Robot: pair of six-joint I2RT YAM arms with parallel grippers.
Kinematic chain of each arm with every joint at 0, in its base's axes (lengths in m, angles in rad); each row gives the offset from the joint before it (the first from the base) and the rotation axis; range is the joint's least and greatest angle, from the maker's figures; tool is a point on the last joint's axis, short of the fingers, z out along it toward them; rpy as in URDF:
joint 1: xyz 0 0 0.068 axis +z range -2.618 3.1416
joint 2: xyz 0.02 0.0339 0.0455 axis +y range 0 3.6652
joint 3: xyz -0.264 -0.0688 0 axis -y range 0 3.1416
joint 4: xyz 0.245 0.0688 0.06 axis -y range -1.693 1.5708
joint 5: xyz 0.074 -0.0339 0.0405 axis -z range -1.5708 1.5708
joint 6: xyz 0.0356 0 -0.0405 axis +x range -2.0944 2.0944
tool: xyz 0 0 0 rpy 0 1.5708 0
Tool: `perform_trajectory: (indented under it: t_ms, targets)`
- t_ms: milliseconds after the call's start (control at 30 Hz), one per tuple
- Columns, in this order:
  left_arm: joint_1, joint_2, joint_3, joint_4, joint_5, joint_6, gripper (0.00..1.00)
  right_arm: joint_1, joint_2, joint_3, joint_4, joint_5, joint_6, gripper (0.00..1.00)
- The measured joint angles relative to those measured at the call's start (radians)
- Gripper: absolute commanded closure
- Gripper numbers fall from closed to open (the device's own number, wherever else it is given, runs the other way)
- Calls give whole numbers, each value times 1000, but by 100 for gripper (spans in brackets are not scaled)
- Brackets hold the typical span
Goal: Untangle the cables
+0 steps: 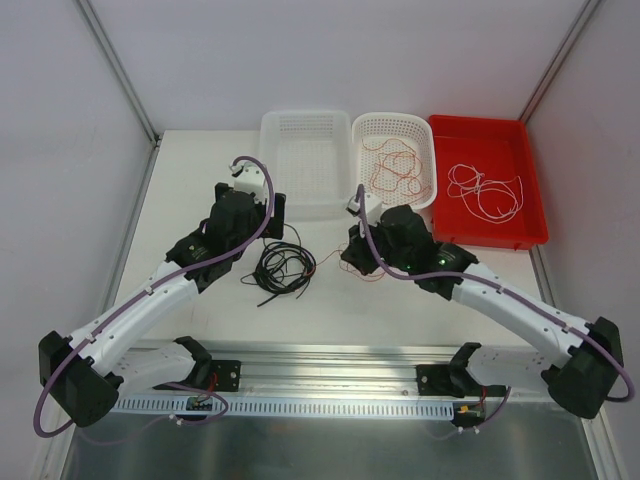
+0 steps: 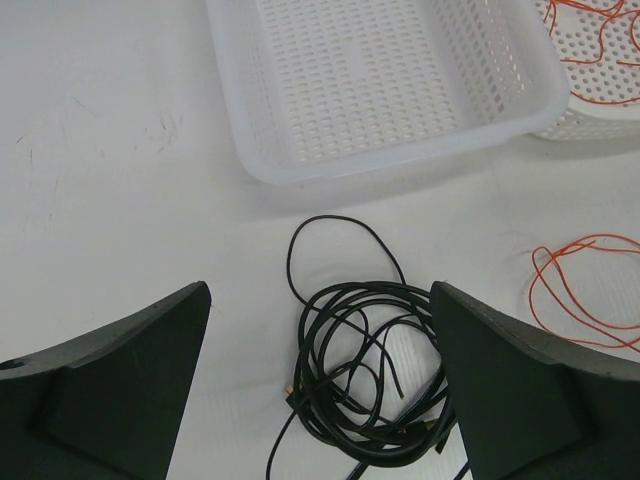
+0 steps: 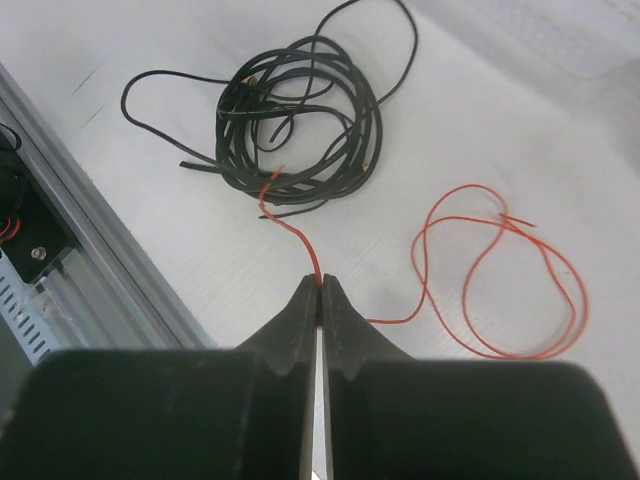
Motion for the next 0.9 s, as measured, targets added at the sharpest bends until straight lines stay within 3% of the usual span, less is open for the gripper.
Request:
perform_trajectory:
  t_ms: [200,600,900]
  targets:
    - [0,0,0,0,0,4,7,-85,-128,-60,-45,34,-19,99]
    - [0,8,0,-3,-6,13,7,-192,-85,-227,-52,108,22,99]
    - [0,9,0,-3,-16,14,7,-299,-161,-261,-62,111,26,95]
